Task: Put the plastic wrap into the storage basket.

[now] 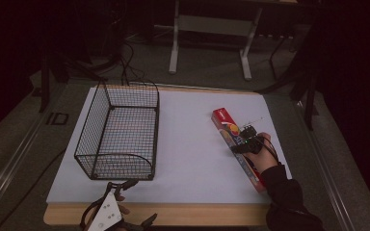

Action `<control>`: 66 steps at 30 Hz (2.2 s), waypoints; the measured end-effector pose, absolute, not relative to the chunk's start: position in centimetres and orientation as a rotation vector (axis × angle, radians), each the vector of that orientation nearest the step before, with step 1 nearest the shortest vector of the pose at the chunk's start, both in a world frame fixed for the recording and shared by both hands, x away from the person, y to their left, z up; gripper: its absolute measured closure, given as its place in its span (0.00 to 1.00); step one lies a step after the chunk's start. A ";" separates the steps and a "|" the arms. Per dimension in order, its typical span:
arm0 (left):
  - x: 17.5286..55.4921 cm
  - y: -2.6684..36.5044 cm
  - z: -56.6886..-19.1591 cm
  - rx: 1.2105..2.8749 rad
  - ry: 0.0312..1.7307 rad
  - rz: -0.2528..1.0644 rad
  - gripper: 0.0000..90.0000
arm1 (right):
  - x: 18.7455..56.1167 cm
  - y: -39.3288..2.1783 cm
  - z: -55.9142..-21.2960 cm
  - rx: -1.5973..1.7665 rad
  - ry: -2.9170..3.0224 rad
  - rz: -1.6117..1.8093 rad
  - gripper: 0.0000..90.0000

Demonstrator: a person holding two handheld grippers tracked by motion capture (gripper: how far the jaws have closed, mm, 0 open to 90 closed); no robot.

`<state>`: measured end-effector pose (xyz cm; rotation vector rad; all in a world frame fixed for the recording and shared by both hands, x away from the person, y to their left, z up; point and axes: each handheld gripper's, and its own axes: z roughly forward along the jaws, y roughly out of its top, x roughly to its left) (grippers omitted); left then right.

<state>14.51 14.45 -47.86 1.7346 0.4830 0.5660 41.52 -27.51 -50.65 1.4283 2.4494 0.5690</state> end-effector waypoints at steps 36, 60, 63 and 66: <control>14.6 14.3 -47.9 1.740 0.483 0.568 0.00 | 40.1 -23.7 -40.6 1.292 2.215 0.882 0.44; 14.6 14.3 -47.9 1.741 0.482 0.569 0.00 | 39.5 -15.7 -35.8 1.126 2.194 1.016 0.44; 14.6 14.4 -47.9 1.740 0.482 0.567 0.00 | 39.5 -14.7 -35.4 1.112 2.196 1.033 0.44; 14.6 14.4 -47.9 1.740 0.481 0.565 0.00 | 39.4 -13.8 -35.1 1.088 2.194 1.044 0.44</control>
